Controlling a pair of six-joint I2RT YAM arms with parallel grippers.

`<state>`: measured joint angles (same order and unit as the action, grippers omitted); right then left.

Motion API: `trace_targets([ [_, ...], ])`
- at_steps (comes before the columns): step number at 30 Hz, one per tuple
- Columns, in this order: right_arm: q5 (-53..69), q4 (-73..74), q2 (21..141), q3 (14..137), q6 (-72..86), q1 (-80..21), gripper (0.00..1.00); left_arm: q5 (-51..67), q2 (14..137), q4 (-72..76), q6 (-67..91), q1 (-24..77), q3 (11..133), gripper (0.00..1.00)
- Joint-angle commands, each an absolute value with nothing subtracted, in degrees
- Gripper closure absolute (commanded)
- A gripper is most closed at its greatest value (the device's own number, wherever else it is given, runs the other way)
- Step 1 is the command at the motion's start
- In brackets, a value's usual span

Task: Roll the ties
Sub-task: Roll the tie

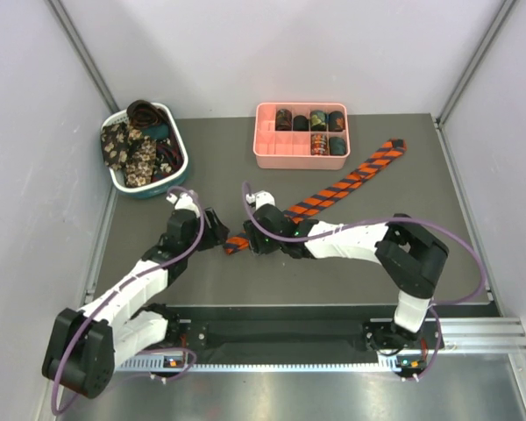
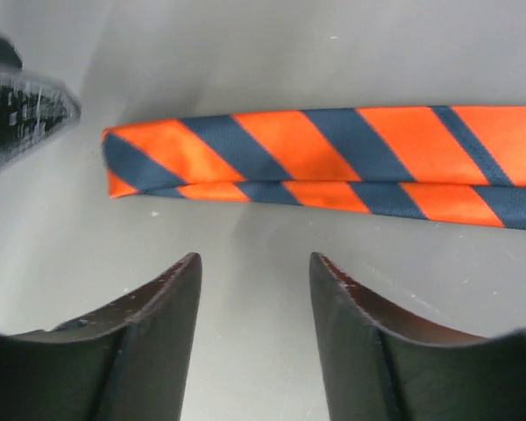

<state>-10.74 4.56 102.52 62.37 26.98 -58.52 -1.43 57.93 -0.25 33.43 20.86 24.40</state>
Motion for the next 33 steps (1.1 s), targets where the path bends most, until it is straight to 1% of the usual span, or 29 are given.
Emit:
trace_targets([
  [1,-12.23,1.77,98.79,63.47,23.56,-60.56,0.40,-3.69,54.06,0.26,35.42,18.55,23.38,0.32],
  [2,-11.87,-1.46,98.53,62.67,23.38,-60.56,0.31,-4.39,52.49,-1.56,36.38,17.94,23.03,0.31],
  [4,-11.08,-3.16,98.00,61.27,23.29,-60.56,0.07,-6.49,50.72,-3.25,37.52,15.75,22.59,0.27],
  [5,-10.29,-4.47,97.91,61.00,22.86,-60.56,0.01,-7.29,49.06,-4.03,38.92,15.04,22.24,0.20],
  [8,-10.45,-3.61,98.26,62.13,22.06,-61.34,0.00,-12.82,46.07,-7.29,42.96,13.01,21.80,0.09],
  [9,-11.24,-2.99,98.78,62.66,20.67,-61.96,0.00,-13.96,45.62,-7.73,43.85,12.40,21.71,0.07],
  [10,-12.38,-2.38,99.14,64.15,19.87,-62.75,0.01,-15.28,45.18,-9.30,44.99,12.31,21.71,0.06],
  [11,-14.22,-1.15,99.49,64.94,18.91,-64.15,0.05,-17.64,44.83,-10.10,47.18,12.30,21.88,0.03],
  [13,-16.16,-0.18,101.33,68.09,17.14,-65.56,0.07,-18.80,44.91,-11.94,49.56,11.87,22.32,0.02],
  [14,-17.22,2.52,102.03,69.25,16.70,-66.44,0.10,-19.16,45.43,-14.65,51.66,11.78,23.72,0.02],
  [16,-18.01,4.04,104.49,72.40,16.00,-67.06,0.12,-19.42,46.40,-17.91,53.78,11.16,25.83,0.02],
  [17,-18.10,4.48,105.11,73.20,15.82,-67.50,0.16,-19.51,47.80,-21.24,55.36,10.81,28.28,0.02],
  [20,-18.55,5.79,107.40,76.28,15.64,-68.11,0.19,-17.32,50.87,-23.73,54.85,8.18,32.85,0.02],
  [22,-19.16,6.67,109.15,78.21,15.91,-68.29,0.22,-13.90,52.81,-25.13,54.40,4.06,34.97,0.03],
  [23,-19.42,7.38,109.68,78.83,16.00,-68.29,0.25,-11.89,54.74,-25.48,54.67,2.48,36.46,0.04],
  [25,-19.34,7.56,111.26,80.06,16.26,-68.38,0.25,-5.56,56.50,-25.84,55.37,-2.17,37.18,0.04],
  [27,-19.51,7.82,112.67,81.20,16.35,-68.38,0.25,-0.65,58.97,-24.71,56.95,-4.56,37.79,0.05],
  [33,-20.21,9.49,117.33,85.33,15.73,-68.38,0.25,-0.96,61.00,-24.87,58.01,-4.83,40.16,0.05],
])
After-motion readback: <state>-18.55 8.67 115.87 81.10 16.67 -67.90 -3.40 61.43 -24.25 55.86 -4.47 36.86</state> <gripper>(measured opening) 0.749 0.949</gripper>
